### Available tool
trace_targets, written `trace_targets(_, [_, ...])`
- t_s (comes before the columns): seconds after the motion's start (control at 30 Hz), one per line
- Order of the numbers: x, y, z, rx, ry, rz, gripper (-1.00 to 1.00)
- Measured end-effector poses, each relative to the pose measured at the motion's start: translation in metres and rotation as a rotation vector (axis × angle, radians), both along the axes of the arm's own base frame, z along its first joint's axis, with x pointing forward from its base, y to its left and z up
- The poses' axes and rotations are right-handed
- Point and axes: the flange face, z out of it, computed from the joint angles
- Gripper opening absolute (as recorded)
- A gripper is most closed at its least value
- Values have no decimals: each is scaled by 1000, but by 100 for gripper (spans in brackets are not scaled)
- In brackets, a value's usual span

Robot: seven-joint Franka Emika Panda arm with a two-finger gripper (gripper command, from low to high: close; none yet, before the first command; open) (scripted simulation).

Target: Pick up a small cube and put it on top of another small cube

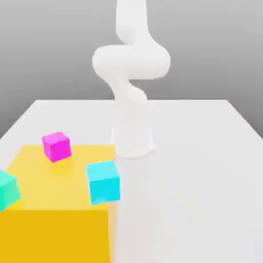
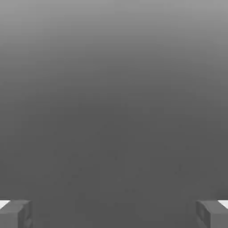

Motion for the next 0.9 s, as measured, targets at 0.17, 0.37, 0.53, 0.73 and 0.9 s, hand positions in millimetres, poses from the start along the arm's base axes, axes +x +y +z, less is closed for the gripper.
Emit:
trace_targets(0.17, [58, 44, -55, 83, 122, -58, 0])
trace_targets(0.37, [108, 104, -133, 153, 266, -137, 0])
trace_targets(0.53, [134, 158, -207, 192, 384, -211, 0])
trace_targets(0.73, [141, 229, -305, 210, 521, -303, 0])
trace_targets(0.9, [131, 276, -392, 210, 626, -407, 0])
